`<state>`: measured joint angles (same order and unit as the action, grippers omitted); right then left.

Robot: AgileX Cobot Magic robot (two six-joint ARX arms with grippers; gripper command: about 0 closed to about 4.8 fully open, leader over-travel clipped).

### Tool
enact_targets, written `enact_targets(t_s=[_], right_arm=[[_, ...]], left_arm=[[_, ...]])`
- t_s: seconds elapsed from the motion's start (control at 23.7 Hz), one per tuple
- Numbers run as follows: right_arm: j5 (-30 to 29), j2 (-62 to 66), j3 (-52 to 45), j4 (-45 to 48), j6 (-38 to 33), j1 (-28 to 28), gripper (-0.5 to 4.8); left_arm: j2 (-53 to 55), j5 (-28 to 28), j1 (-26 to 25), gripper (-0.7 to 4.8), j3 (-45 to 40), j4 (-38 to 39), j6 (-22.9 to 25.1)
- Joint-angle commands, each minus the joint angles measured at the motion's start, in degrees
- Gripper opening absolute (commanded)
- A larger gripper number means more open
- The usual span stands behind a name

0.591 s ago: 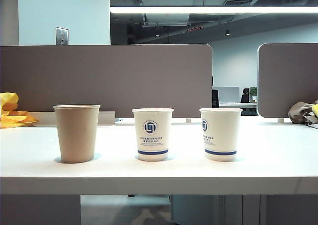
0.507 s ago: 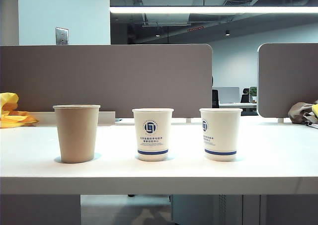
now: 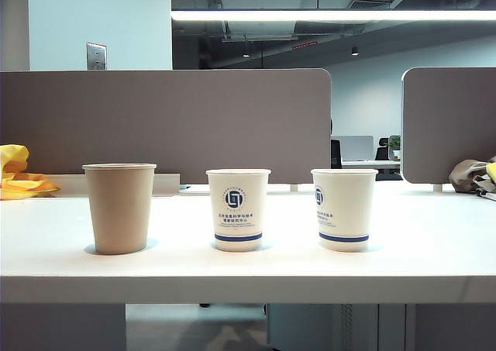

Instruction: Pick up all the paper cups on the table one by one and stack them together.

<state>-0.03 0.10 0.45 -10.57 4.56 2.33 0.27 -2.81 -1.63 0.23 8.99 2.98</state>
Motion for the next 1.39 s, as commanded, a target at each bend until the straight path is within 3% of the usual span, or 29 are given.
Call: enact_targets(t_s=[0.04, 0.38, 0.51, 0.59, 0.72, 0.84, 0.93, 1.01, 1.14, 1.22, 1.35, 1.39], right_arm=[[-0.1, 0.0, -0.4, 0.1, 0.0, 0.1, -0.01], [-0.2, 0.0, -0.4, 1.2, -0.2, 0.0, -0.01], [-4.0, 0.0, -0.4, 1.7, -0.5, 0.0, -0.01], [-9.3, 0.0, -0.4, 1.8, -1.8, 0.0, -0.01], [-9.3, 0.0, -0.4, 2.7, -14.4, 0.0, -0.01], [-9.3, 0.0, -0.4, 6.2, -22.6, 0.1, -0.01], [-12.8, 0.0, -0.1, 13.9, -30.5, 0.0, -0.01], [-15.5, 0.0, 0.0, 18.3, -33.2, 0.0, -0.01], [-16.9, 0.0, 5.4, 14.2, -34.6, 0.1, -0.01], [-16.9, 0.0, 10.9, 8.6, -34.2, 0.1, -0.01], [-18.5, 0.1, 17.5, 3.8, -29.6, 0.1, -0.01], [-20.9, 0.7, 21.6, -1.0, -25.1, 0.1, -0.01]], left_arm=[[0.0, 0.1, 0.1, -0.05, 0.2, -0.3, 0.0], [0.0, 1.6, 0.1, -0.05, 0.2, -1.3, -1.8], [0.0, 4.9, 0.1, -0.05, 0.2, -0.9, -3.0], [0.0, 7.4, 0.1, -0.05, 0.2, -1.1, -6.8], [0.0, 8.7, 0.1, -0.05, 0.4, -3.7, -12.6], [0.0, 9.5, 0.1, -0.05, 0.4, -9.3, -15.0], [0.0, 10.9, 0.1, -0.06, 3.1, -11.7, -19.9], [0.0, 11.8, 0.1, -0.06, 5.7, -11.3, -21.7], [0.0, 12.0, 0.1, -0.06, 12.8, -9.6, -21.0], [0.0, 12.2, 0.1, -0.06, 18.2, -6.4, -17.1], [0.1, 12.3, 0.1, -0.05, 25.3, -4.9, -12.9], [0.5, 11.7, 0.1, -0.06, 29.2, -1.9, -12.0]])
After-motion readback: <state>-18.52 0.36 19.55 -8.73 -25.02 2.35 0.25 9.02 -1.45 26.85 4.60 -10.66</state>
